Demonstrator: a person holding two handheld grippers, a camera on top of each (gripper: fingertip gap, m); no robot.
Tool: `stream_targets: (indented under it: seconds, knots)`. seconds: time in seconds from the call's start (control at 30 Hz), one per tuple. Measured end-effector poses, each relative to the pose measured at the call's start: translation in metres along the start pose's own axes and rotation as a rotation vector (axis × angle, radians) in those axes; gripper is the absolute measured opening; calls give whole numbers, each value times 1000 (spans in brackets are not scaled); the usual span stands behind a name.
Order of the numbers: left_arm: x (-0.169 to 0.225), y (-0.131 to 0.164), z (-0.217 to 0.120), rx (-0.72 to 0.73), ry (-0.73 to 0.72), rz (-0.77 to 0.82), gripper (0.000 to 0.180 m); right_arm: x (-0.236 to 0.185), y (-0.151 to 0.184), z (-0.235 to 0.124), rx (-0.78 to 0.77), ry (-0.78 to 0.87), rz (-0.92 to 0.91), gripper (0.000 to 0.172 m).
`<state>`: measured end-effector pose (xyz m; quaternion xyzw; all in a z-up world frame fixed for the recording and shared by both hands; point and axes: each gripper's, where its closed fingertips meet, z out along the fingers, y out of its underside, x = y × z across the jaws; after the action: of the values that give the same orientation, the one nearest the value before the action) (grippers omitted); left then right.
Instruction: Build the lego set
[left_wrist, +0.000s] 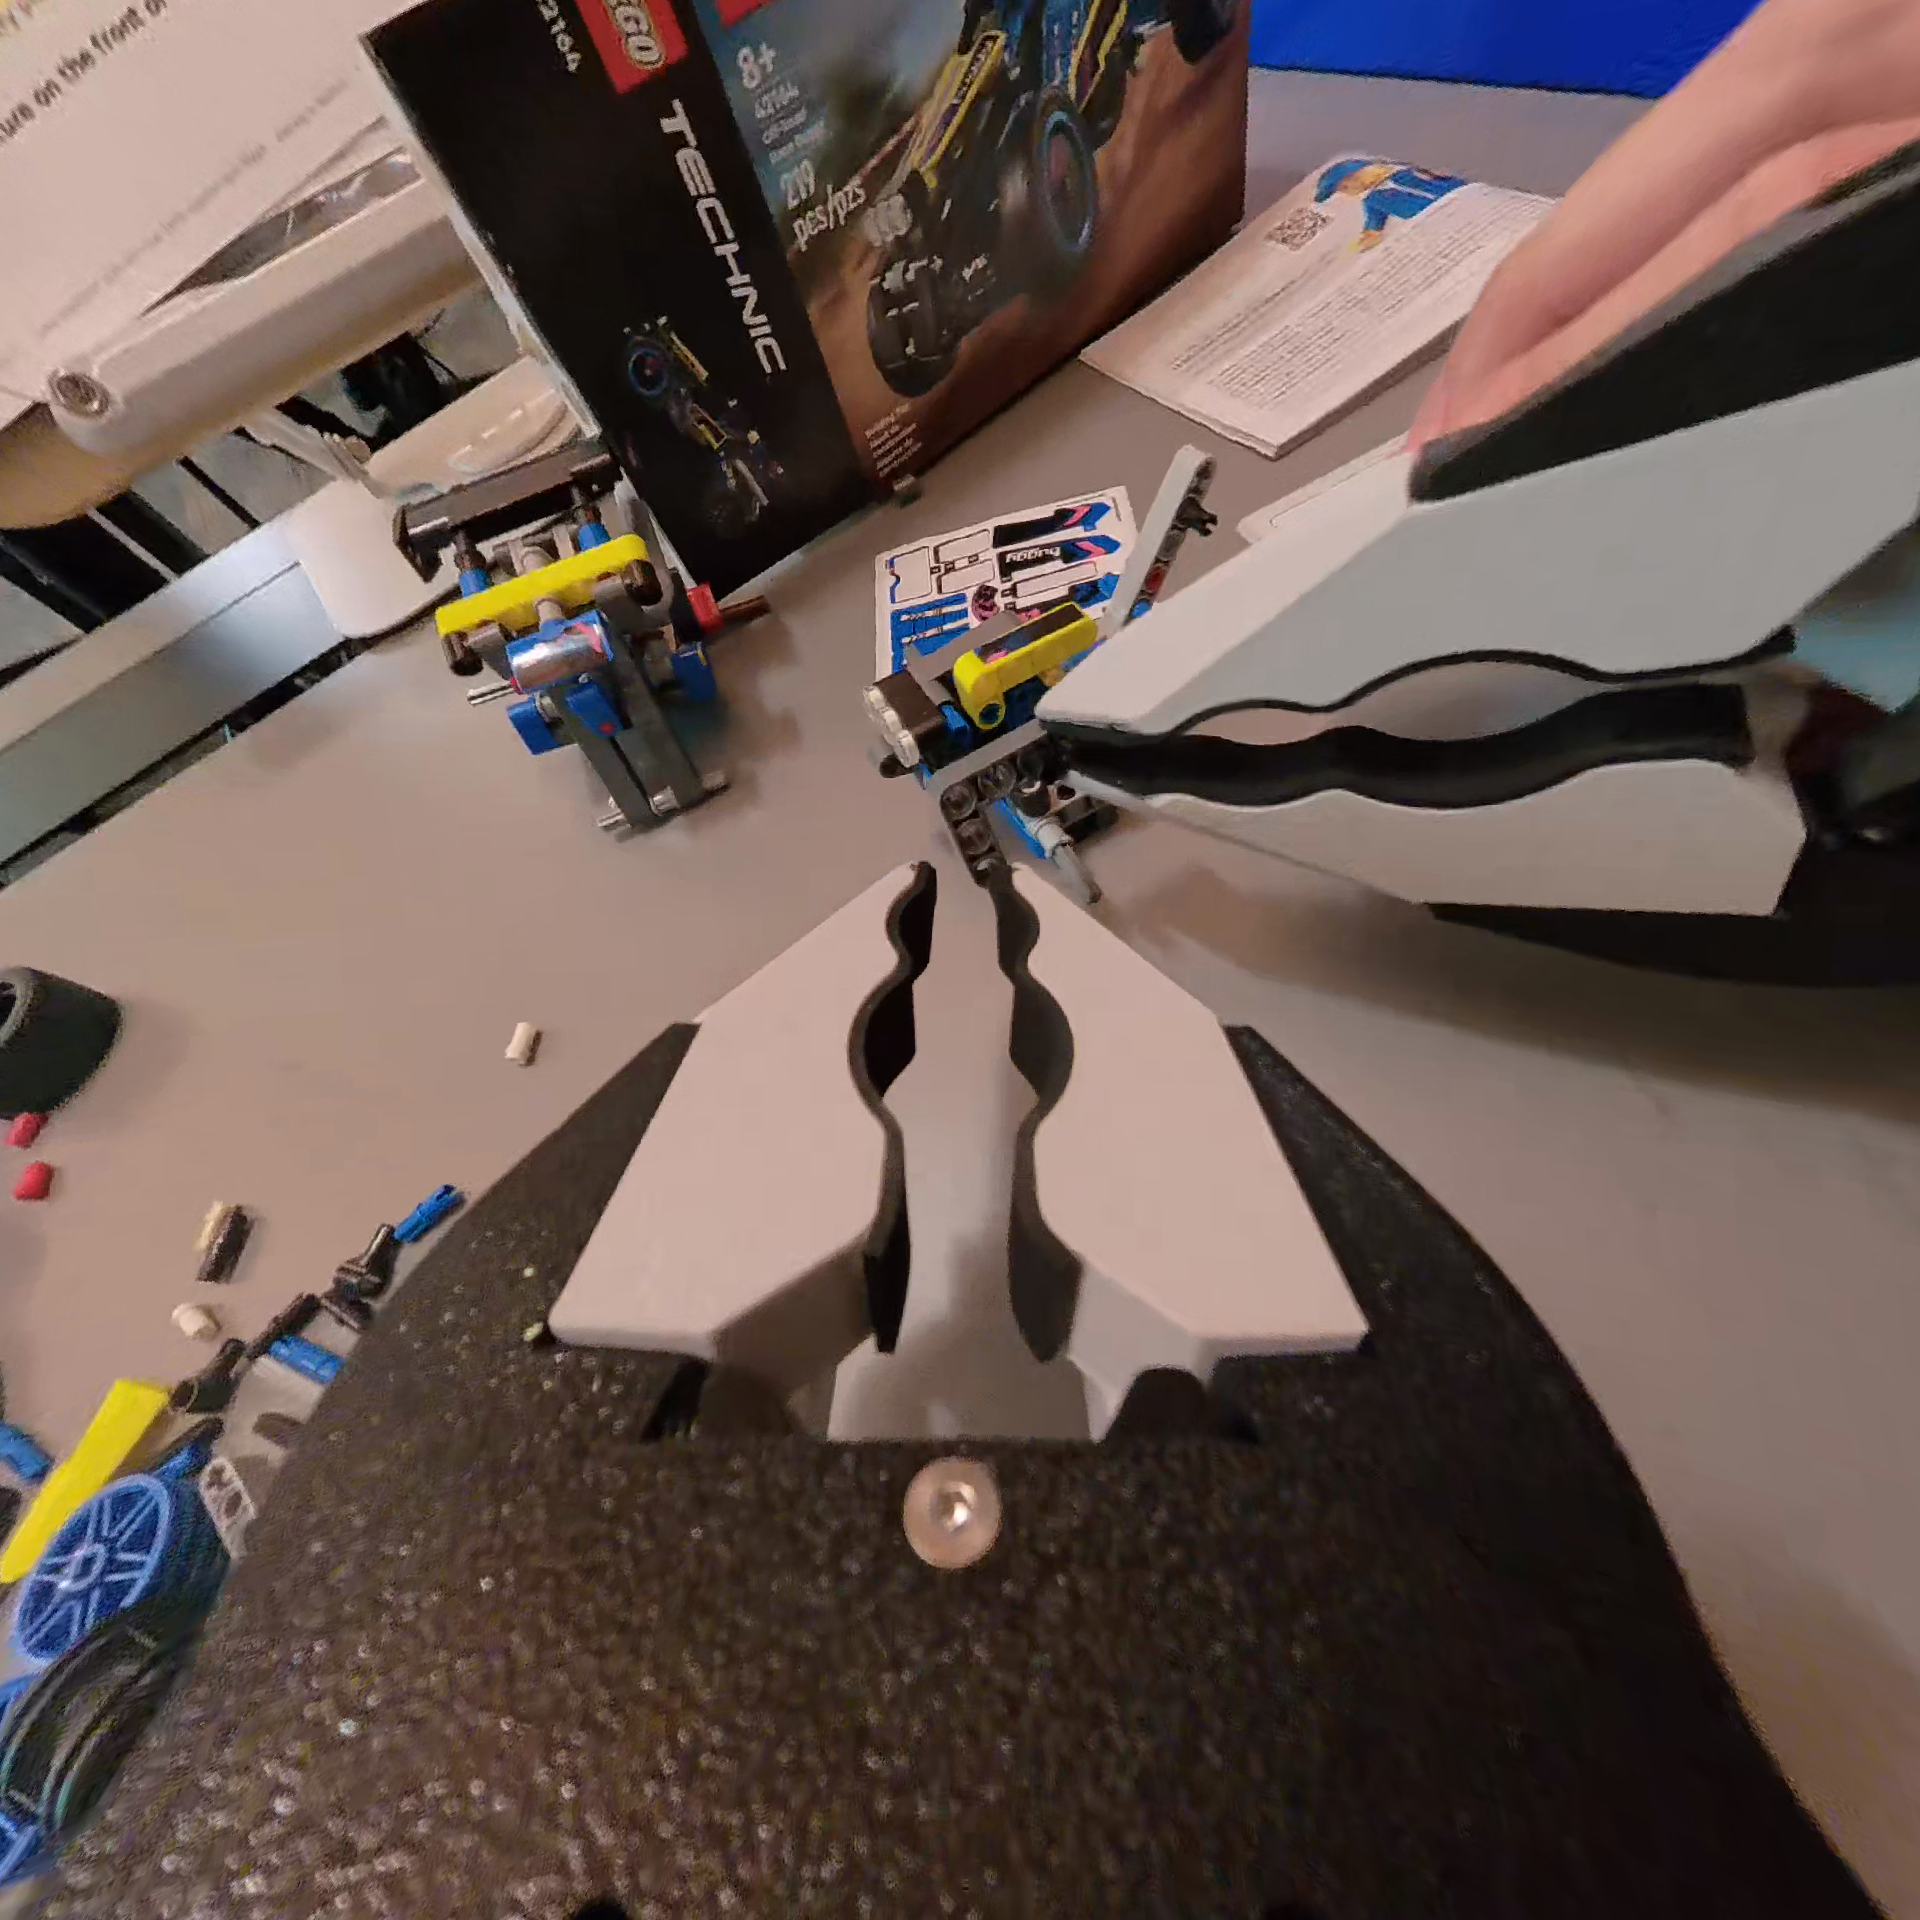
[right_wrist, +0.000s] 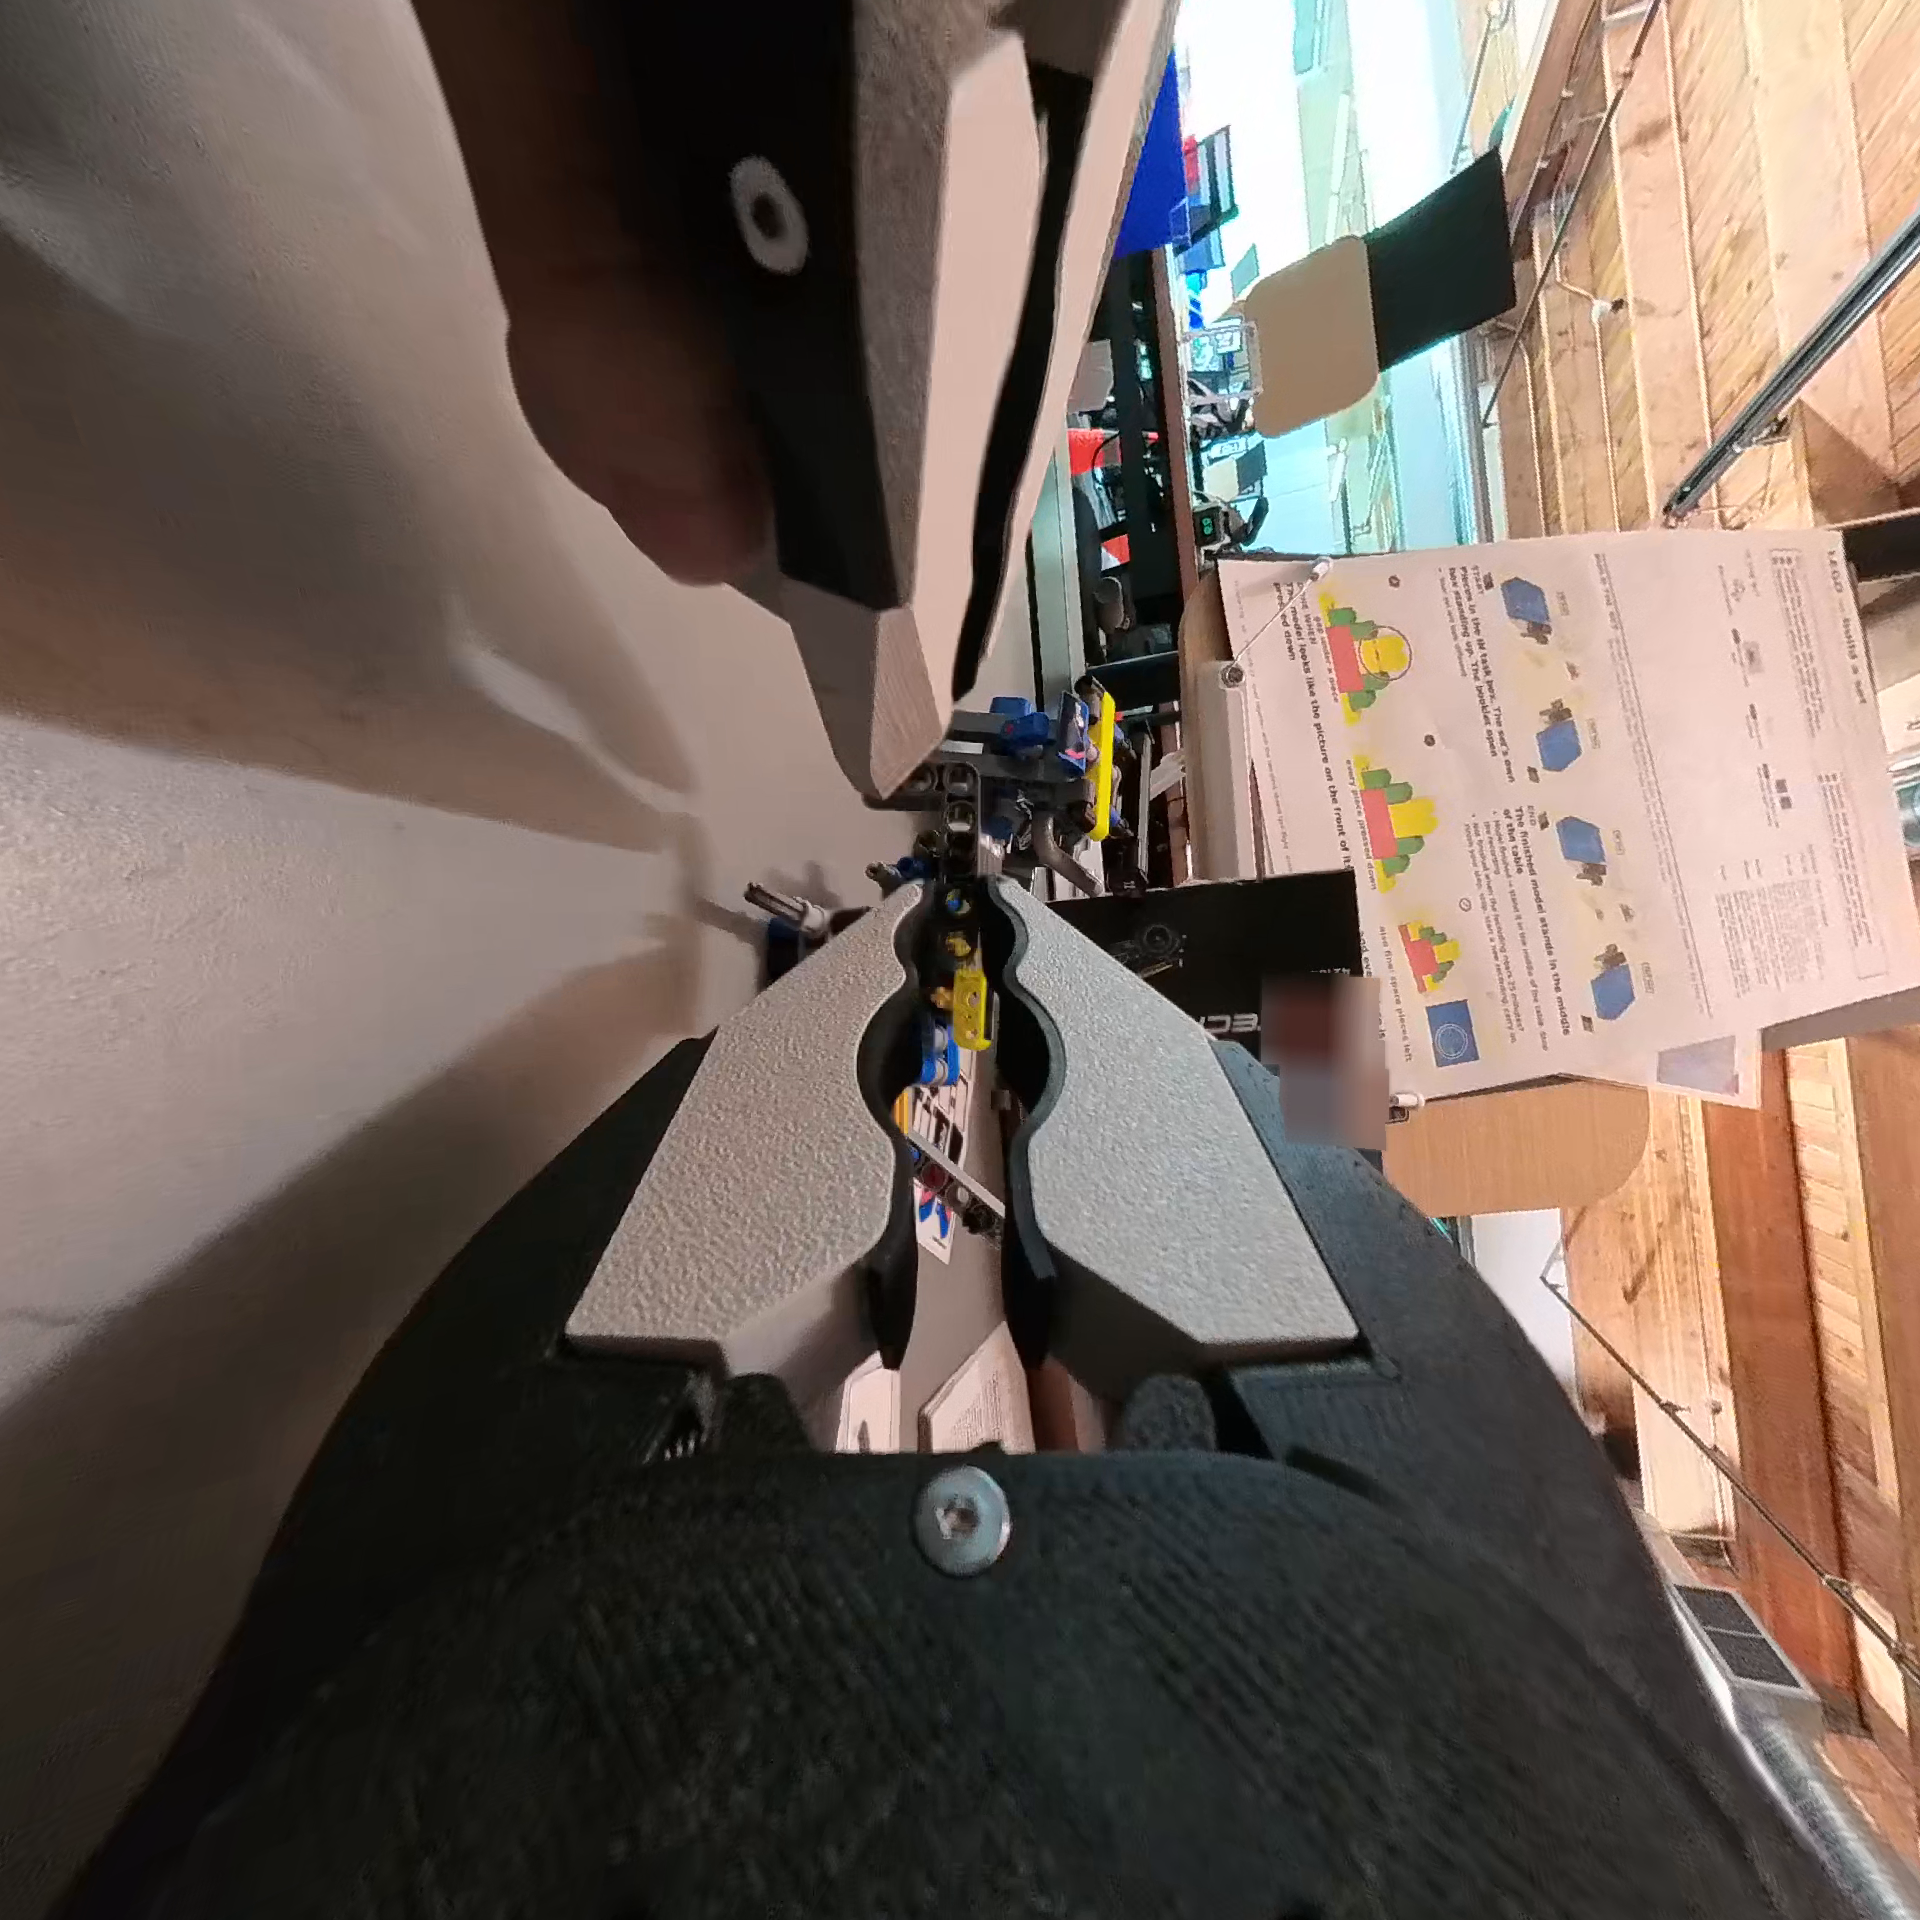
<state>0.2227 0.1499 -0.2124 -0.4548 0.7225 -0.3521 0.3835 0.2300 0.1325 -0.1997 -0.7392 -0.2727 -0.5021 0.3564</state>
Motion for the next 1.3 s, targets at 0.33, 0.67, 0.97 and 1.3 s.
stream_targets:
  seconds: [0.33,0.67,0.97,1.3]
  knots:
    - [8,-6,5,-6,68,-161,14,2,1,0,-4,2,28,5]
    - [-1,-6,13,-12,53,-225,4,-1,4,1,7,-40,117,6]
    - [-11,-1,10,-15,47,-261,4,34,29,-7,70,-288,417,33]
    - [-23,4,-1,6,33,-280,4,-4,42,24,7,-654,558,34]
